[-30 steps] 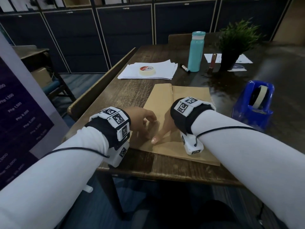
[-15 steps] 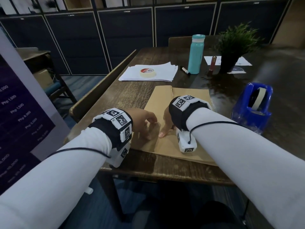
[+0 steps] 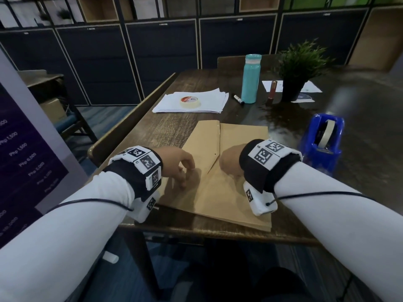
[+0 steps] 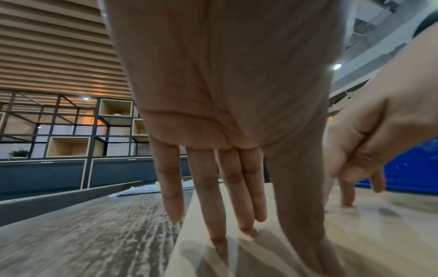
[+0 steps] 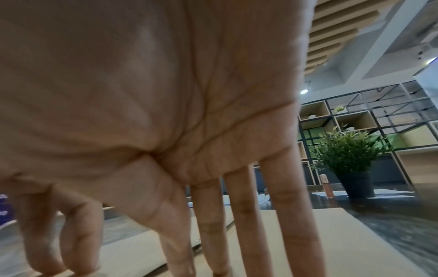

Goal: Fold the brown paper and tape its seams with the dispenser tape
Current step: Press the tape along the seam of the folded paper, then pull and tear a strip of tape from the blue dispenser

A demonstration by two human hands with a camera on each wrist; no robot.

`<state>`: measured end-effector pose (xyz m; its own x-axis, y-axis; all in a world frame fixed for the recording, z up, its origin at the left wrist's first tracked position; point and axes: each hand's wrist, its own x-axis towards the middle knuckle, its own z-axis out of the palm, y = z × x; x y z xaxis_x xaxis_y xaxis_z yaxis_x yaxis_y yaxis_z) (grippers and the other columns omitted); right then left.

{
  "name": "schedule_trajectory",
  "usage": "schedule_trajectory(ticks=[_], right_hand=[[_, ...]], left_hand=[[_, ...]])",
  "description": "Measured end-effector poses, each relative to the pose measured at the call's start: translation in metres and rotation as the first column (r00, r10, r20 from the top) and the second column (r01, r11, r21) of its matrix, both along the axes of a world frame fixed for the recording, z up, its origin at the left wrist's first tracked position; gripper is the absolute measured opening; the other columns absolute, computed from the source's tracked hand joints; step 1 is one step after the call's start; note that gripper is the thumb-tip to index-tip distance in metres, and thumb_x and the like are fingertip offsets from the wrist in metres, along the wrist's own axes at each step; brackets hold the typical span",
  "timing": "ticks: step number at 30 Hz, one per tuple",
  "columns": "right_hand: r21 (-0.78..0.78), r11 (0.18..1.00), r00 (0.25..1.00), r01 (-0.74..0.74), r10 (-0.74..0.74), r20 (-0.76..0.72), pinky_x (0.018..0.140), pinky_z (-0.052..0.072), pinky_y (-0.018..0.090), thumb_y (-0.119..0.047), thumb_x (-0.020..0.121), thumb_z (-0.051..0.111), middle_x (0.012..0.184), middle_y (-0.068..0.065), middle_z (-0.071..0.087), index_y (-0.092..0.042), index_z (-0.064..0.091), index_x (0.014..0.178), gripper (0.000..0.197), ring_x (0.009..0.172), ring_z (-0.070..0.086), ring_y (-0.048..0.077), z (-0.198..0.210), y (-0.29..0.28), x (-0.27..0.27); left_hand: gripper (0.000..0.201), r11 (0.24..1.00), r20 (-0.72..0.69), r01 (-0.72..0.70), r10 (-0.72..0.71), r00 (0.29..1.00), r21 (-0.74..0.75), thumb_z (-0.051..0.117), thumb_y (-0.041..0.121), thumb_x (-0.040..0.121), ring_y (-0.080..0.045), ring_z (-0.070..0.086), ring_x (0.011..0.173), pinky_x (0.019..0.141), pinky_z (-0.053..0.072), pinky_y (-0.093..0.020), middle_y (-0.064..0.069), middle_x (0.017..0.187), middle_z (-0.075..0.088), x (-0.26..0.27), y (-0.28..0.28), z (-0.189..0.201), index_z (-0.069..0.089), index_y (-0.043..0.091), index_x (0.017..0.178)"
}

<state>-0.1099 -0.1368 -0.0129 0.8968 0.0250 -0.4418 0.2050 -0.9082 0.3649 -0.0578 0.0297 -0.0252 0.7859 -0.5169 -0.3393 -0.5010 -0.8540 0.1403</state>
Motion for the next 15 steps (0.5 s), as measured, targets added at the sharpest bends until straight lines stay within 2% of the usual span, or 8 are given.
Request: schedule_trajectory(ticks=[1, 3, 4, 6, 10, 13, 15], right_hand=[[0.081, 0.996, 0.999, 0.038, -0.037, -0.009, 0.099, 0.036, 0.028, -0.01, 0.102, 0.035, 0.143, 0.016, 0.046, 0.002, 0.046, 0.137, 0.038, 0.122, 0.049, 0.028, 0.002, 0.003, -0.004], [0.09, 0.996, 0.999, 0.011, -0.007, -0.049, 0.096, 0.038, 0.029, -0.009, 0.102, 0.035, 0.141, 0.016, 0.048, 0.002, 0.048, 0.135, 0.037, 0.122, 0.05, 0.028, 0.003, 0.003, -0.008], [0.081, 0.996, 0.997, -0.043, 0.048, -0.062, 0.093, 0.039, 0.029, -0.009, 0.101, 0.037, 0.14, 0.017, 0.05, 0.001, 0.049, 0.134, 0.037, 0.119, 0.052, 0.028, 0.003, 0.002, -0.007], [0.196, 0.98, 0.998, -0.042, 0.05, -0.036, 0.085, 0.039, 0.029, -0.011, 0.1, 0.041, 0.137, 0.016, 0.053, -0.002, 0.051, 0.133, 0.037, 0.118, 0.054, 0.028, 0.004, 0.001, -0.011], [0.293, 0.954, 0.998, 0.061, -0.054, -0.032, 0.1, 0.038, 0.031, -0.016, 0.103, 0.032, 0.14, 0.013, 0.049, -0.003, 0.047, 0.137, 0.04, 0.128, 0.048, 0.027, 0.004, -0.004, -0.017], [0.381, 0.924, 0.999, 0.031, -0.037, 0.009, 0.101, 0.039, 0.032, -0.026, 0.103, 0.036, 0.139, 0.008, 0.051, -0.009, 0.049, 0.137, 0.04, 0.125, 0.05, 0.025, 0.006, -0.02, -0.026], [0.46, 0.887, 0.995, 0.047, -0.084, 0.059, 0.104, 0.037, 0.033, -0.03, 0.101, 0.039, 0.142, 0.005, 0.048, -0.015, 0.045, 0.139, 0.042, 0.128, 0.047, 0.023, 0.005, -0.033, -0.03]], left_hand=[[0.045, 1.0, 0.002, 0.006, -0.006, 1.0, -0.001, 0.078, 0.025, 0.077, -0.005, 0.059, 0.091, 0.078, 0.044, -0.022, 0.013, 0.117, 0.061, 0.0, 0.003, 0.001, 0.06, 0.029, 0.117], [0.035, 1.0, 0.015, 0.022, -0.022, 1.0, -0.006, 0.073, 0.023, 0.082, -0.001, 0.056, 0.084, 0.08, 0.044, -0.021, 0.011, 0.115, 0.064, -0.001, 0.007, 0.004, 0.063, 0.026, 0.116], [0.033, 1.0, 0.022, 0.027, -0.027, 0.999, -0.009, 0.071, 0.024, 0.084, 0.001, 0.055, 0.083, 0.08, 0.043, -0.02, 0.011, 0.113, 0.065, -0.002, 0.009, 0.004, 0.064, 0.025, 0.116], [0.028, 0.999, 0.031, 0.029, -0.028, 0.999, -0.018, 0.069, 0.024, 0.086, -0.001, 0.058, 0.087, 0.081, 0.045, -0.02, 0.012, 0.109, 0.068, -0.004, 0.01, 0.005, 0.066, 0.024, 0.114], [0.026, 1.0, 0.063, -0.006, 0.007, 0.998, -0.014, 0.065, 0.027, 0.088, -0.009, 0.063, 0.094, 0.09, 0.05, -0.03, 0.01, 0.104, 0.07, -0.004, 0.008, 0.003, 0.066, 0.024, 0.114], [0.028, 0.999, 0.098, -0.039, 0.039, 0.994, -0.006, 0.062, 0.031, 0.089, -0.012, 0.06, 0.091, 0.084, 0.047, -0.028, 0.009, 0.099, 0.067, -0.003, 0.001, 0.003, 0.065, 0.022, 0.116], [0.028, 0.998, 0.156, -0.05, 0.057, 0.986, -0.047, 0.062, 0.035, 0.09, -0.012, 0.058, 0.091, 0.081, 0.045, -0.027, 0.009, 0.098, 0.065, -0.005, -0.009, 0.007, 0.064, 0.023, 0.115]])
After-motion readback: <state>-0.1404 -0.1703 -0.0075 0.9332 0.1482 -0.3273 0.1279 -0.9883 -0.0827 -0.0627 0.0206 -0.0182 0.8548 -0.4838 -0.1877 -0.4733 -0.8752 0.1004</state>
